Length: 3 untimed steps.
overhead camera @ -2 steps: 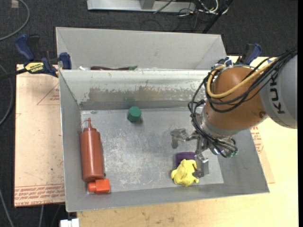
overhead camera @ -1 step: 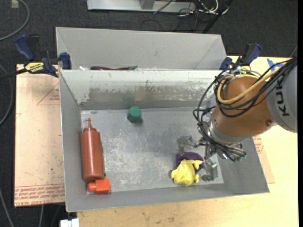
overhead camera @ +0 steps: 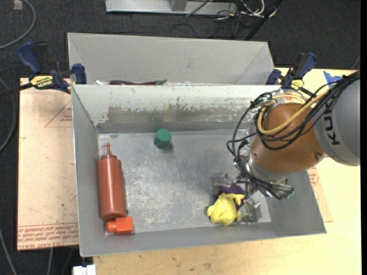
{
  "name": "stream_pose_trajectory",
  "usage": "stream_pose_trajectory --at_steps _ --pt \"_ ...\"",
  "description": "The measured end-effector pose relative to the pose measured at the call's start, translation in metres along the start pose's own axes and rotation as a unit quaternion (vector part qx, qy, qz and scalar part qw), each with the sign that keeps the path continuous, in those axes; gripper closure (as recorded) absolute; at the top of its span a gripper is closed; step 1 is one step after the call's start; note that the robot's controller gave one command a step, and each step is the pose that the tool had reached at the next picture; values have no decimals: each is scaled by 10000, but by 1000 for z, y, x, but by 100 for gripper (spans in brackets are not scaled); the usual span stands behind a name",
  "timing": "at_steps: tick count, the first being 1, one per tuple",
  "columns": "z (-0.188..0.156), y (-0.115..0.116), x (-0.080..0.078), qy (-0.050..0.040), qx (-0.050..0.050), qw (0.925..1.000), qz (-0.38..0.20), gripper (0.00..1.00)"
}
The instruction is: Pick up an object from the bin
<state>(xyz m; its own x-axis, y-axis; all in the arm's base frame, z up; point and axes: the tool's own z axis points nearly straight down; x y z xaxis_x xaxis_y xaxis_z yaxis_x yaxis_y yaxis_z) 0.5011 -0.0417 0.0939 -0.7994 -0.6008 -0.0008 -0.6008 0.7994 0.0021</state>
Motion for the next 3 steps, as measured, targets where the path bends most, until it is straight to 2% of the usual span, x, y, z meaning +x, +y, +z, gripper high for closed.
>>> stream_pose_trajectory --at_steps 1,3 --pt "22 7 -3 -24 15 9970 -769 100" --pt "19 8 -3 -10 4 9970 -771 100"
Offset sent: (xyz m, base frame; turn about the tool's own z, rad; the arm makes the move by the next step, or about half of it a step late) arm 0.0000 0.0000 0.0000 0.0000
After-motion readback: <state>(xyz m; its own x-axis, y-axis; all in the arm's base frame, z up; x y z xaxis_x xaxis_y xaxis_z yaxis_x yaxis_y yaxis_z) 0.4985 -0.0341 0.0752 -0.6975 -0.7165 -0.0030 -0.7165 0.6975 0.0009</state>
